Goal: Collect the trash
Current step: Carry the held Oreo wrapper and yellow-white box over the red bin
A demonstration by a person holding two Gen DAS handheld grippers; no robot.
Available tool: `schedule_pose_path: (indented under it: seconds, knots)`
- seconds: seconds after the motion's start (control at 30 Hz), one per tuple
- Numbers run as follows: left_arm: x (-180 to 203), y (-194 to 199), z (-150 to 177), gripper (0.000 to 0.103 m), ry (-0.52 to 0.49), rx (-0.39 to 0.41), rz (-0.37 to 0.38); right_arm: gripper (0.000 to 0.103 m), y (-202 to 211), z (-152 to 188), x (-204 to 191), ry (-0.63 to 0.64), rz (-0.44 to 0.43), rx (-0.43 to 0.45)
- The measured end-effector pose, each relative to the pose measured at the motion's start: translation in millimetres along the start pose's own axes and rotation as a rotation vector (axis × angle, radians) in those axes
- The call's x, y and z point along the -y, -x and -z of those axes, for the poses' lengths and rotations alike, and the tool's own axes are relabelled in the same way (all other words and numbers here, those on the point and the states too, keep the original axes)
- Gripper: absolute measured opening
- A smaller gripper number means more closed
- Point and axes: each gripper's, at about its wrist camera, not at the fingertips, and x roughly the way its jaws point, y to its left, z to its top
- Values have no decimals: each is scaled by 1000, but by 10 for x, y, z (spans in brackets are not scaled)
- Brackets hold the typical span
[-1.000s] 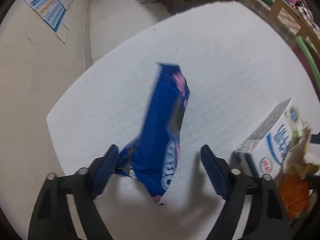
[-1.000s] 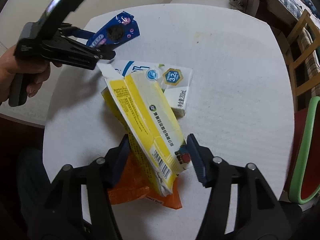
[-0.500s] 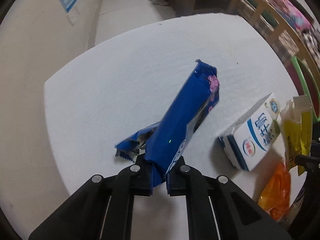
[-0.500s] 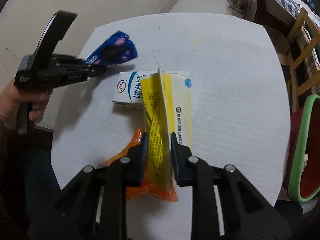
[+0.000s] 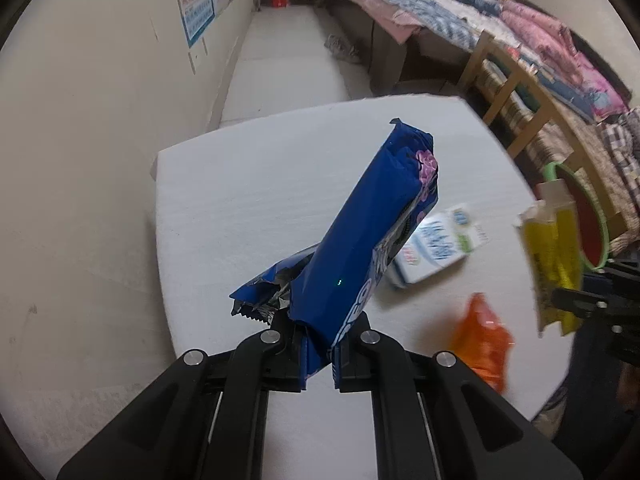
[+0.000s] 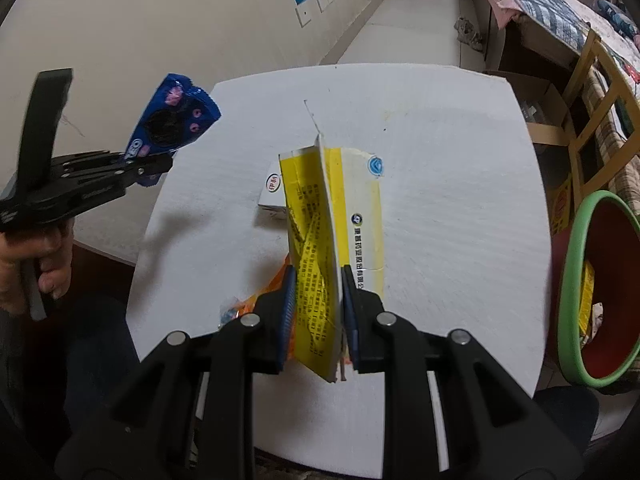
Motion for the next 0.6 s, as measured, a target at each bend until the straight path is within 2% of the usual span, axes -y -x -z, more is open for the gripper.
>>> schedule_pose_path:
  seconds: [0.33, 0.6]
  knots:
    - [401, 264, 95, 5, 14, 59, 7, 22, 387, 133, 26, -5, 21, 71]
    - [876, 356, 31, 5, 16, 88, 41, 22, 580, 160, 357, -52, 40, 109]
